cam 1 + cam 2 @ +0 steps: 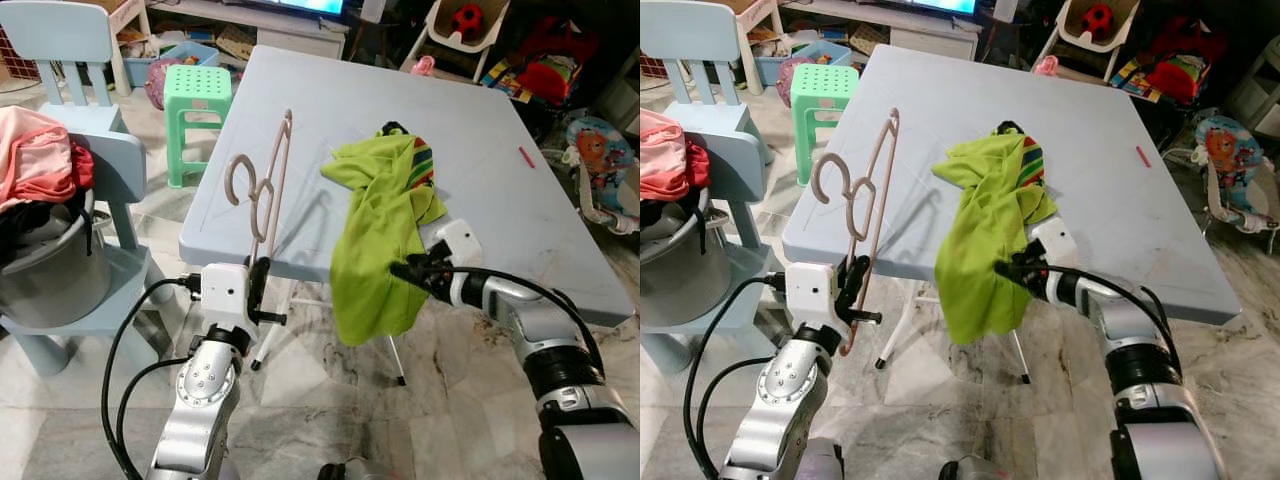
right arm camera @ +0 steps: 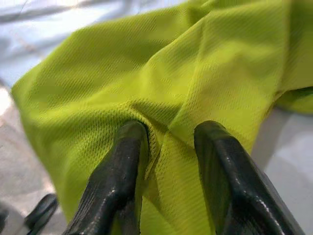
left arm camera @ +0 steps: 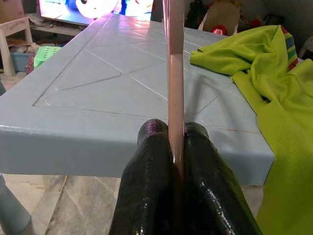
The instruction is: Hang hanger
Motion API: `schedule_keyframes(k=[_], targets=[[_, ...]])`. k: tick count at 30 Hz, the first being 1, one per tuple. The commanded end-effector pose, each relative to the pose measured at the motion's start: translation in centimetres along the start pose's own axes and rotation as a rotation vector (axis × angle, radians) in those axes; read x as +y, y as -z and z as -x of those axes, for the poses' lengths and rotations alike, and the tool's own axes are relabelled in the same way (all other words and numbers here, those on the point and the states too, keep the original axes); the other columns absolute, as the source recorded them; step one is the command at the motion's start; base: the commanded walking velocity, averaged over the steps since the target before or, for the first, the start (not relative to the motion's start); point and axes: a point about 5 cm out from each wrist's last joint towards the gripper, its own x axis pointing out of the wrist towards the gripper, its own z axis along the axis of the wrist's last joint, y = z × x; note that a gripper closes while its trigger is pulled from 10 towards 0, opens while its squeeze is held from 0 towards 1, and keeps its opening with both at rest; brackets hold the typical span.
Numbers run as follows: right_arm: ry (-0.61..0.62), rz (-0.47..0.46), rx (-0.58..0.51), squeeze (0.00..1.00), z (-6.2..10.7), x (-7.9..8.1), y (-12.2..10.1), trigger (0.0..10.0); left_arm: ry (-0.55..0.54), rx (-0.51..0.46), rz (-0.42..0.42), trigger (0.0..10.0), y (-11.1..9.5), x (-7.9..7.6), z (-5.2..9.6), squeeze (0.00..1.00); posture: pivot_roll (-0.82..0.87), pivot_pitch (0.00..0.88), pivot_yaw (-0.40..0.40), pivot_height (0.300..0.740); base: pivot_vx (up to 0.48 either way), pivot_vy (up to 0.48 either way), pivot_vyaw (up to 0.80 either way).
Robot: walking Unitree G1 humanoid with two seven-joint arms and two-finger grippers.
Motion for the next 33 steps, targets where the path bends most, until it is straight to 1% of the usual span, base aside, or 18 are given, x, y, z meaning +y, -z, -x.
schedule_keyframes(k=[1, 2, 5, 12, 13, 14, 18, 22, 27, 31, 33], targets=[[0.057, 0.018, -0.025, 0.0, 0.6, -1.0, -0.8, 10.0, 0.011, 0.01, -0.002, 10.0, 0.0, -0.3, -0.3, 0.0, 0.09, 0.003, -0.124, 0.74, 0.0, 0.0, 0.0], [0.083, 0.02, -0.016, 0.0, 0.6, -1.3, -0.7, 10.0, 0.013, 0.01, -0.001, 10.0, 0.0, -0.3, -0.3, 0.0, 0.09, 0.003, -0.124, 0.74, 0.0, 0.0, 0.0], [0.102, 0.022, -0.004, 0.0, 0.6, -1.3, -0.5, 10.0, 0.013, 0.01, -0.001, 10.0, 0.0, -0.3, -0.3, 0.0, 0.09, 0.0, -0.125, 0.74, 0.0, 0.0, 0.0], [0.093, 0.052, 0.096, 0.0, -0.6, 0.5, 1.6, 10.0, 0.017, 0.011, 0.004, 10.0, 0.1, -0.6, -0.4, 0.0, 0.09, 0.0, -0.132, 0.74, 0.0, 0.0, 0.0], [0.084, 0.049, 0.107, 0.0, -0.7, 0.9, 1.9, 1.0, 0.017, 0.011, 0.004, 10.0, 0.1, -0.6, -0.3, 0.0, 0.09, 0.0, -0.133, 0.74, 0.0, 0.0, 0.0], [0.072, 0.046, 0.118, 0.0, -0.9, 1.3, 2.2, 0.0, 0.017, 0.011, 0.005, 10.0, 0.1, -0.6, -0.3, 0.0, 0.09, 0.0, -0.134, 0.74, 0.0, 0.0, 0.0], [0.026, 0.018, 0.168, 0.0, -1.5, 3.0, 3.7, 0.0, 0.015, 0.012, 0.007, 10.0, 0.2, -0.7, -0.3, 0.0, 0.09, 0.0, -0.136, 0.74, 0.0, 0.0, 0.0], [0.025, 0.012, 0.177, 0.0, -1.6, 3.4, 4.1, 0.0, 0.015, 0.012, 0.009, 10.0, 0.2, -0.8, -0.3, 0.0, 0.08, 0.0, -0.137, 0.74, 0.0, 0.0, 0.0], [0.049, -0.012, 0.176, 0.0, -1.6, 3.3, 4.2, 0.0, 0.016, 0.011, 0.012, 10.0, 0.2, -0.8, -0.3, 0.0, 0.08, 0.0, -0.136, 0.74, 0.0, 0.0, 0.0], [0.089, -0.02, 0.172, 0.0, -1.6, 2.8, 4.1, 0.0, 0.016, 0.01, 0.013, 10.0, 0.2, -0.9, -0.3, 0.0, 0.08, 0.0, -0.136, 0.74, 0.0, 0.0, 0.0], [0.123, -0.039, 0.162, 0.0, -1.6, 2.4, 3.9, 0.0, 0.016, 0.009, 0.014, 10.0, 0.2, -0.9, -0.3, 0.0, 0.08, 0.0, -0.136, 0.74, 0.0, 0.0, 0.0]])
